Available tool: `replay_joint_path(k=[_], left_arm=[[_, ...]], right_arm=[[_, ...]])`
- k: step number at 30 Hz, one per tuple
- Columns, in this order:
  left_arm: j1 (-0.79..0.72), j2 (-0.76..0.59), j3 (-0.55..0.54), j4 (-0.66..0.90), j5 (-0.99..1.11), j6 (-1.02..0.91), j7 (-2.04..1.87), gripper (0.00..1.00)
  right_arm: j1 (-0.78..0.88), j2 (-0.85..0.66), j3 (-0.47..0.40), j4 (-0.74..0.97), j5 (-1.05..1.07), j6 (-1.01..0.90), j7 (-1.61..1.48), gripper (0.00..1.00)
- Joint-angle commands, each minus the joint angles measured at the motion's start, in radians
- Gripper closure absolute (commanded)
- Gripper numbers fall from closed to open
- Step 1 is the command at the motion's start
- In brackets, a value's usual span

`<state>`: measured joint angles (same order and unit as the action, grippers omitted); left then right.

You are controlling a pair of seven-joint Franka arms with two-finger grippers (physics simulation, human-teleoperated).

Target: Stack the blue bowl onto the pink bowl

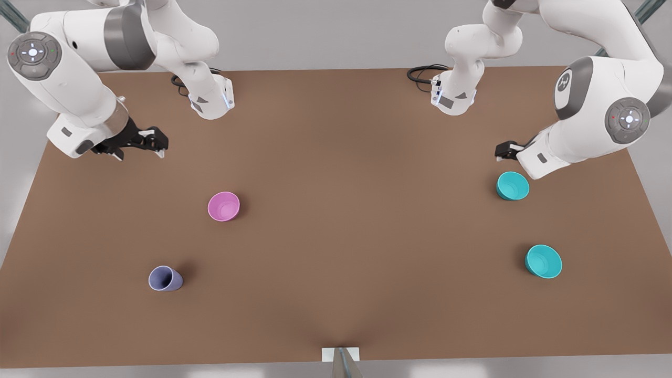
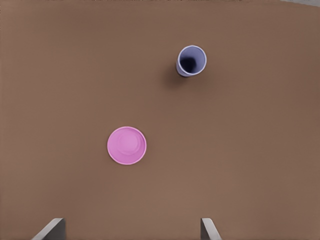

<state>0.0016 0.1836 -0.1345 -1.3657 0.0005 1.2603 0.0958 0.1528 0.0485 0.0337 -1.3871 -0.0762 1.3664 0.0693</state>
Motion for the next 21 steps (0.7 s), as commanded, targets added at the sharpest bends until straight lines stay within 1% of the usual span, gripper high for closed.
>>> replay_joint_path(k=[1,3,5,7,8,10,12,14,17,21], left_arm=[[0.0,-0.001,0.0,0.0,-0.001,0.016,0.03,0.0],[0.0,-0.001,0.0,0.0,-0.001,0.016,0.03,0.0],[0.001,0.004,0.0,0.0,-0.001,0.016,0.03,0.0],[0.003,0.007,0.0,0.0,-0.001,0.016,0.03,0.0],[0.003,0.007,0.0,0.0,-0.001,0.016,0.03,0.0],[0.003,0.007,0.001,0.0,-0.001,0.016,0.03,0.0],[0.003,0.01,0.001,0.0,-0.001,0.016,0.03,0.0],[0.003,0.01,0.001,0.0,-0.001,0.016,0.03,0.0],[0.003,0.01,0.001,-0.001,-0.002,0.016,0.03,0.0],[0.003,0.01,0.001,-0.001,-0.001,0.011,0.03,0.0]], right_arm=[[-0.006,0.001,0.0,0.0,0.001,0.022,0.007,0.0],[-0.002,0.02,0.0,0.002,-0.001,0.016,0.007,0.0],[0.005,0.125,-0.005,0.0,-0.019,0.002,0.01,0.0],[0.008,0.203,-0.001,-0.061,-0.04,0.068,0.043,0.0],[0.001,0.223,-0.008,-0.179,0.01,0.181,0.05,0.0],[-0.038,0.221,-0.011,-0.343,0.03,0.373,0.05,0.0],[-0.075,0.221,-0.009,-0.467,0.05,0.496,0.049,0.0],[-0.105,0.221,-0.009,-0.553,0.093,0.566,0.035,0.0],[-0.113,0.271,-0.005,-0.56,0.167,0.592,0.035,0.0],[-0.11,0.335,0.0,-0.56,0.197,0.62,0.035,0.0]])
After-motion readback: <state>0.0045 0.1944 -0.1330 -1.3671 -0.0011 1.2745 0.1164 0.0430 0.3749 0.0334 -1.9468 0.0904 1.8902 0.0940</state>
